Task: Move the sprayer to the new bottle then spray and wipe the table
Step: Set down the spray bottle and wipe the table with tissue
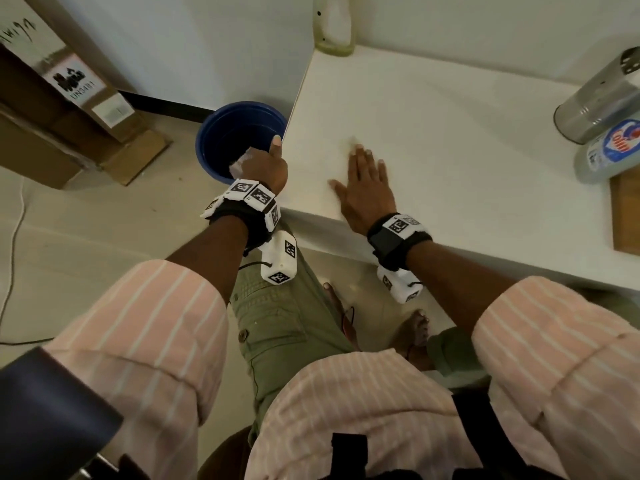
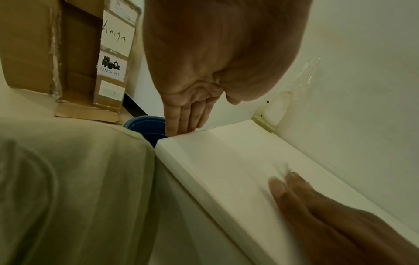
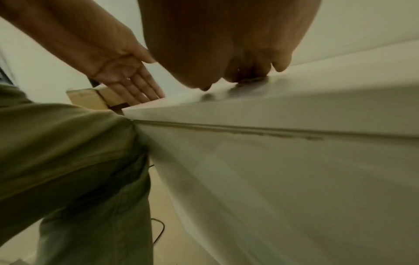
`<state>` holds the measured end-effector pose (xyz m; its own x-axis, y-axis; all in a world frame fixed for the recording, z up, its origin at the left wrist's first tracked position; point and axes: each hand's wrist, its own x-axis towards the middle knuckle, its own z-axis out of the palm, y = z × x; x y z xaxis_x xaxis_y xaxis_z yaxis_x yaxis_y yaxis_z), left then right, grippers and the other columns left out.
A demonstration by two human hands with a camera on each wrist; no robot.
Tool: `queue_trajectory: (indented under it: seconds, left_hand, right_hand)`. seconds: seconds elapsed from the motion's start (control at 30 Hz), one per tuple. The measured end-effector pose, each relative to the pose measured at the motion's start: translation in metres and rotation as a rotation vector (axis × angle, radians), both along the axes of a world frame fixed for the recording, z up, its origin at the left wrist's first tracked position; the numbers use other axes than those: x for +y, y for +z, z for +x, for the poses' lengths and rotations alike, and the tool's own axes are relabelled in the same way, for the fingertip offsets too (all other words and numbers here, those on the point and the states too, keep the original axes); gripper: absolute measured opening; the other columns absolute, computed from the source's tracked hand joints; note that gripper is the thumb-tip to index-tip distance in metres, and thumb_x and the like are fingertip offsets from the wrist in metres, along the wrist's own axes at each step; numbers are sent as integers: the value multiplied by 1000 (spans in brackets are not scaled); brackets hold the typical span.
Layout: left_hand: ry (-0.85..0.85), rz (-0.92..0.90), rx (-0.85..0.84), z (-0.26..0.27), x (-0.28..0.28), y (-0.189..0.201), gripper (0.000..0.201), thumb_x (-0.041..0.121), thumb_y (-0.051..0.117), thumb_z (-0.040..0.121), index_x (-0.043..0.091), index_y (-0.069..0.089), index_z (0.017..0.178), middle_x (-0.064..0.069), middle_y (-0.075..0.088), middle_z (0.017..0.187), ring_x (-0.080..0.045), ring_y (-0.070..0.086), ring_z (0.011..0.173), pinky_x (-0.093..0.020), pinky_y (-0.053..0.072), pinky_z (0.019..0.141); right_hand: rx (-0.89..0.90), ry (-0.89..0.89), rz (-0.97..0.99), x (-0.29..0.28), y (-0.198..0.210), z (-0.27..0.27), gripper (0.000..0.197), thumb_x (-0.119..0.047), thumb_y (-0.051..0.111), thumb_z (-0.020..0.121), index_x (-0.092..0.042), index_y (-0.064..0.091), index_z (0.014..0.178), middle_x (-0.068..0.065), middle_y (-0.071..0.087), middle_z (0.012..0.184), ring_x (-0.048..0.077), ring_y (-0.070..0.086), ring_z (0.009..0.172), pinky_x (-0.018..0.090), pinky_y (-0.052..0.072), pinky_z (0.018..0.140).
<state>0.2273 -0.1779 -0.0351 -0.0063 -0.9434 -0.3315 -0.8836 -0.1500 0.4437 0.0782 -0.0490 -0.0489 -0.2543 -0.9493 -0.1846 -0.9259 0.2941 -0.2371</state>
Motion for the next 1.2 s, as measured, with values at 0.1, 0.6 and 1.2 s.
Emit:
queue_trajectory:
  seconds: [0.1, 0.6, 1.2]
  left_hand:
    - [-83, 88, -17, -10, 12, 15, 98, 66, -9, 80, 6, 54, 125, -20, 61, 117, -40, 57, 105, -49, 41, 96]
    - [-240, 71, -102, -61, 67, 29, 85, 58, 37, 94, -5, 18, 148, -22, 9, 158, -34, 7, 148, -47, 8, 120]
    - [-324, 22, -90, -78, 99, 18, 82, 56, 31, 96, -6, 17, 148, -23, 6, 159, -34, 5, 148, -44, 12, 120]
  right_hand:
    - [-89, 38, -1, -8, 2, 40, 78, -53, 26, 98, -3, 3, 152, 15, -2, 161, 29, -1, 150, 45, 4, 123]
    - [81, -47, -70, 93, -7, -41, 74, -55, 12, 98, -5, 4, 152, 12, -1, 162, 26, 0, 150, 48, 7, 122]
    - [116, 516, 53, 89, 2, -5, 73, -55, -5, 96, -17, 25, 151, 9, 20, 160, 26, 12, 150, 54, 8, 121]
